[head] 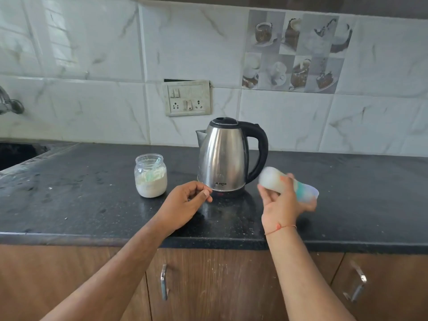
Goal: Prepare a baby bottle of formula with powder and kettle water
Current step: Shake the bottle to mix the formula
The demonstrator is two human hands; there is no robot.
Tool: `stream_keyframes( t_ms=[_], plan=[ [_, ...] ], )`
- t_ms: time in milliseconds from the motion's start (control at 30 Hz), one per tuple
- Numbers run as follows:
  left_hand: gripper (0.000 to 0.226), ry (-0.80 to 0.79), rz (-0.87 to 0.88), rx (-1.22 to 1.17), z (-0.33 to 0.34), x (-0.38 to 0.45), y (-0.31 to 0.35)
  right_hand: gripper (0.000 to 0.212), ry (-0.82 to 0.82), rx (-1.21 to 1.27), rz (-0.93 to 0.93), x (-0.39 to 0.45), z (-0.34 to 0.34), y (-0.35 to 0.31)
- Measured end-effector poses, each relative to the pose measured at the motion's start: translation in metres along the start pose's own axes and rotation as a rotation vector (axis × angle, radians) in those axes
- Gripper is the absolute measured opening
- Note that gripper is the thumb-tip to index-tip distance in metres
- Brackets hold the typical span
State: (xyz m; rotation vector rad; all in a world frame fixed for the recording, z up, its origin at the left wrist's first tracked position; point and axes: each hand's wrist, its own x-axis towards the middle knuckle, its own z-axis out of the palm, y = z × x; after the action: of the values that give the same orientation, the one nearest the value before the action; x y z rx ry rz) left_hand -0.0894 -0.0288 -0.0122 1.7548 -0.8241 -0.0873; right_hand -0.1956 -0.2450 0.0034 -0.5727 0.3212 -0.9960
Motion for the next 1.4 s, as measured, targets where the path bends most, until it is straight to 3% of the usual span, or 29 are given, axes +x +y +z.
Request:
stream_keyframes(
  t_ms=[33,133,167,267,300,333,400,433,467,533,567,600,700,733,833,867,967,1000,1100,1133,1233,1267,1400],
  plan=[
    [0.015,-0.002,0.001,-0.007,0.001,0.000,0.000,0.069,-0.001,0.012,0.021,-0.002,0.003,-0.003],
    [0.014,-0.003,-0.009,0.018,0.000,-0.001,0.002,0.066,-0.386,-0.422,0.159,-0.018,0.004,-0.001],
    [0.014,0.001,-0.002,0.026,-0.001,-0.001,0.002,0.068,-0.389,-0.449,0.158,-0.021,0.008,-0.001],
    [0.014,0.001,0.000,0.014,0.000,-0.001,0.004,0.075,0.035,0.001,-0.011,-0.004,0.001,-0.002],
    [0.014,-0.003,0.005,0.012,-0.001,-0.002,0.004,0.075,0.088,0.056,-0.020,-0.002,0.001,-0.001],
    [0.014,-0.008,0.008,0.019,-0.001,-0.002,0.003,0.073,0.014,0.002,0.009,-0.006,0.005,-0.003],
    [0.013,-0.004,-0.004,0.024,-0.002,-0.001,0.002,0.066,-0.324,-0.362,0.130,-0.016,0.006,0.004],
    [0.013,-0.004,-0.006,0.018,-0.002,0.000,0.001,0.067,-0.373,-0.424,0.156,-0.020,0.006,0.003],
    [0.013,-0.001,-0.003,0.015,-0.001,0.001,0.001,0.070,-0.324,-0.406,0.132,-0.020,0.010,0.002],
    [0.014,0.003,0.001,0.026,-0.001,0.000,0.001,0.074,-0.023,-0.067,0.007,-0.010,0.005,-0.001],
    [0.014,0.003,0.010,0.026,0.000,0.000,0.002,0.073,0.050,0.017,-0.030,-0.007,0.003,-0.002],
    [0.013,-0.003,0.015,0.032,0.002,-0.001,0.003,0.068,0.012,0.012,-0.011,-0.009,0.005,-0.006],
    [0.013,-0.013,-0.001,0.043,0.001,-0.001,0.004,0.062,-0.373,-0.402,0.157,-0.020,0.003,-0.001],
    [0.013,-0.008,0.001,0.045,0.000,-0.001,0.004,0.066,-0.351,-0.427,0.148,-0.020,0.008,-0.001],
    [0.014,0.001,0.008,0.035,0.000,-0.001,0.004,0.072,0.037,0.016,-0.014,-0.004,0.002,-0.002],
    [0.014,0.001,0.012,0.033,0.000,-0.002,0.005,0.071,0.060,0.056,-0.004,-0.005,0.004,-0.004],
    [0.013,-0.008,-0.008,0.040,0.001,0.000,0.005,0.063,-0.347,-0.394,0.141,-0.019,0.006,0.002],
    [0.013,-0.003,-0.014,0.033,0.000,0.001,0.004,0.061,-0.358,-0.447,0.147,-0.022,0.009,0.002],
    [0.014,-0.002,-0.012,0.036,0.000,0.001,0.004,0.065,-0.020,-0.055,-0.016,-0.009,0.005,0.001],
    [0.014,-0.001,-0.007,0.040,0.001,0.000,0.004,0.068,0.009,0.004,-0.002,-0.007,0.005,-0.001],
    [0.013,-0.018,-0.012,0.056,0.002,0.000,0.004,0.065,-0.398,-0.402,0.150,-0.018,0.005,0.000],
    [0.013,-0.015,-0.010,0.057,0.002,0.001,0.004,0.065,-0.416,-0.467,0.165,-0.021,0.008,0.000],
    [0.013,-0.009,0.015,0.049,0.001,0.000,0.003,0.072,0.003,-0.028,0.021,-0.005,0.006,-0.002]
  ],
)
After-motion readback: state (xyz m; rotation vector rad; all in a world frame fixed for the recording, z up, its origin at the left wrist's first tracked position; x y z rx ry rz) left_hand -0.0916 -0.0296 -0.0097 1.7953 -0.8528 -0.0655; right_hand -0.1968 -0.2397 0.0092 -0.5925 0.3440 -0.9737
